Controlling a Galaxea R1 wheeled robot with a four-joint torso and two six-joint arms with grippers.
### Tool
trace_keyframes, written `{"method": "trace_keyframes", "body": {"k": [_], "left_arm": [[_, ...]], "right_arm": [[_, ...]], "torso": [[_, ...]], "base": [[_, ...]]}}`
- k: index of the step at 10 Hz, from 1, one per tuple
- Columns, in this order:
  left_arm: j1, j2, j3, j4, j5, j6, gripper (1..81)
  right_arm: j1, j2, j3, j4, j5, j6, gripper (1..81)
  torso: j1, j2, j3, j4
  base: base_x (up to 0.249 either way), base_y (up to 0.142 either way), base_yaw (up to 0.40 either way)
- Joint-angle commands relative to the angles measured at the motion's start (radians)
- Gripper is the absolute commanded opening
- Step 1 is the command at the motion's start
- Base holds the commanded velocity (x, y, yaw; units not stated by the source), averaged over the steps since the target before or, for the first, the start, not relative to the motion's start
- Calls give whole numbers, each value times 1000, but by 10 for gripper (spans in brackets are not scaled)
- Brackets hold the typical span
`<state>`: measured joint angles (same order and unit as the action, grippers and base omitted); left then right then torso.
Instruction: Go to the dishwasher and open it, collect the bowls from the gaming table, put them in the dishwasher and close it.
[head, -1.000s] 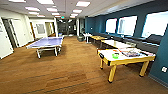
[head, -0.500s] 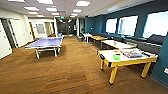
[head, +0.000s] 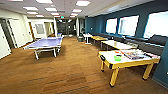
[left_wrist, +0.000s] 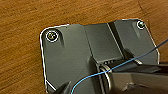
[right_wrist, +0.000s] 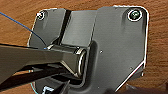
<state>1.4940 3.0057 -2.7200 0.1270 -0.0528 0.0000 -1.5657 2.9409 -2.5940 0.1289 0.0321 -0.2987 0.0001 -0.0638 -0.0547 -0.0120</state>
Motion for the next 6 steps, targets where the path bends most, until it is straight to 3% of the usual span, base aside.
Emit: {"method": "trace_keyframes", "body": {"k": [1,6], "left_arm": [[-56,-2,-3,-3,45,5,811],[-56,-2,-3,-3,45,5,811]], "right_arm": [[46,-7,-1,-9,-55,-5,811],[45,-6,-3,-11,-55,-5,811]], "torso": [[0,0,0,0],[0,0,0,0]], "base": [[144,0,0],[144,0,0]]}}
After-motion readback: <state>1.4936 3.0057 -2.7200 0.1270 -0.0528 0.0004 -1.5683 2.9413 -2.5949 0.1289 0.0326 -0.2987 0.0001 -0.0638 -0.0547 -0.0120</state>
